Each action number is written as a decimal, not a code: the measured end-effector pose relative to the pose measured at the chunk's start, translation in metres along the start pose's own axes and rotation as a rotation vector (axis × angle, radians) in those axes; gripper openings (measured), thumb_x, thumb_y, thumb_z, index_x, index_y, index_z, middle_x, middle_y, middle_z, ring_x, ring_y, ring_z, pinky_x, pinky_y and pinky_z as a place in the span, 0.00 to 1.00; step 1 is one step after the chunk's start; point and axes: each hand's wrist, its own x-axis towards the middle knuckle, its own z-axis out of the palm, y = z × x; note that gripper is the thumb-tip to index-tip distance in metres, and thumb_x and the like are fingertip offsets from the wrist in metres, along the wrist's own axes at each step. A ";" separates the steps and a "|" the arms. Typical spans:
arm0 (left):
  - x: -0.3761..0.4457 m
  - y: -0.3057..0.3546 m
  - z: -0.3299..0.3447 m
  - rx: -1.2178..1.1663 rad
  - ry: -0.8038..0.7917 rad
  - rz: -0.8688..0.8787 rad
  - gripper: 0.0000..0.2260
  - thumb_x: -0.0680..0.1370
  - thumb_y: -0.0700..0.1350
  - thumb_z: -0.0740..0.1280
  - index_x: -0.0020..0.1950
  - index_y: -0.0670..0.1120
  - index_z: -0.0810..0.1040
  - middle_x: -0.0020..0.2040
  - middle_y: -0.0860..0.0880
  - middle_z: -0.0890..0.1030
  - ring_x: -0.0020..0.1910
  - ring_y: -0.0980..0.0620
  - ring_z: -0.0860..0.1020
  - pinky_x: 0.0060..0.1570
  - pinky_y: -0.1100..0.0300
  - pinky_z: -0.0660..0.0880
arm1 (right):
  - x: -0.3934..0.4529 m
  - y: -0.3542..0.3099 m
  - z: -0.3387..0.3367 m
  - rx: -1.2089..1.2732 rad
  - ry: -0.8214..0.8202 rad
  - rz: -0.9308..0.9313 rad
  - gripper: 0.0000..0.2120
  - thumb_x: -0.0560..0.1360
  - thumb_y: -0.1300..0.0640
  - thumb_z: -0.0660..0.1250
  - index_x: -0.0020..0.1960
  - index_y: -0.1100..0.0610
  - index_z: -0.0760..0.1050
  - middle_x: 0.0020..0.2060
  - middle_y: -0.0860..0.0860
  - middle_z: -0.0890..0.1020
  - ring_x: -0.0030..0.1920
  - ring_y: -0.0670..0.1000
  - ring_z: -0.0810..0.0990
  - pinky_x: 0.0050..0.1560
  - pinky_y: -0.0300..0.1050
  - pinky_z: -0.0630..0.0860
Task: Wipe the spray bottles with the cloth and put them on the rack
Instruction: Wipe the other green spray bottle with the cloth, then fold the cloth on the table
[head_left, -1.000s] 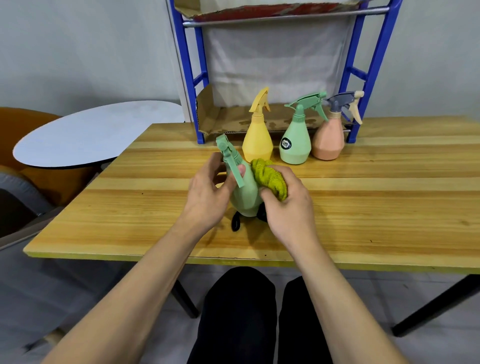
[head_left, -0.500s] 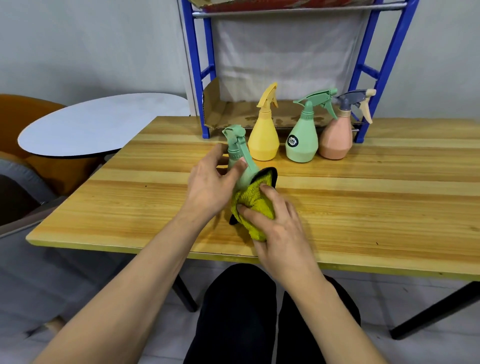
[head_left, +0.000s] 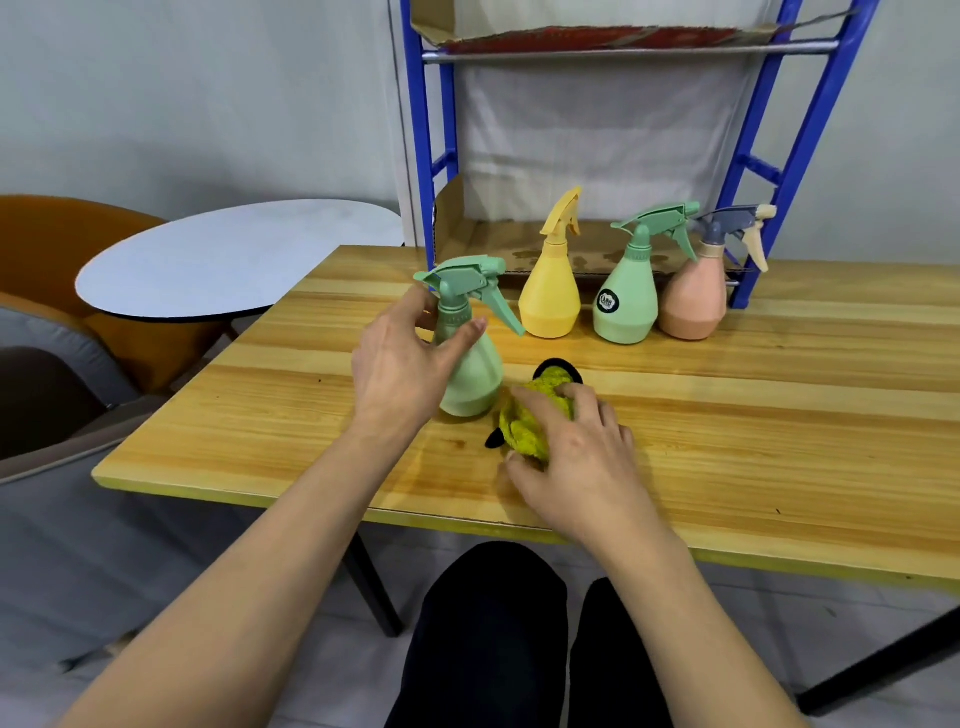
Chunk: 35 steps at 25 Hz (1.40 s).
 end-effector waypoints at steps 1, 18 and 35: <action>0.001 -0.004 0.002 0.014 0.019 -0.003 0.19 0.73 0.68 0.70 0.52 0.54 0.78 0.50 0.57 0.83 0.47 0.51 0.81 0.43 0.53 0.74 | -0.002 0.002 -0.005 0.086 -0.003 -0.005 0.31 0.75 0.37 0.64 0.76 0.36 0.59 0.74 0.49 0.62 0.74 0.54 0.63 0.72 0.57 0.64; 0.111 -0.008 0.093 0.116 0.085 -0.141 0.24 0.75 0.63 0.73 0.60 0.47 0.75 0.57 0.45 0.78 0.58 0.41 0.78 0.51 0.46 0.75 | 0.014 0.028 0.019 0.259 -0.006 -0.121 0.21 0.82 0.40 0.56 0.74 0.40 0.63 0.71 0.39 0.64 0.73 0.43 0.61 0.73 0.42 0.60; -0.003 -0.046 -0.011 -0.053 -0.232 0.023 0.04 0.83 0.46 0.66 0.55 0.50 0.79 0.46 0.55 0.81 0.36 0.58 0.77 0.37 0.66 0.70 | 0.027 0.009 -0.012 0.277 -0.026 -0.082 0.26 0.72 0.36 0.71 0.68 0.37 0.71 0.67 0.40 0.71 0.69 0.44 0.67 0.69 0.47 0.66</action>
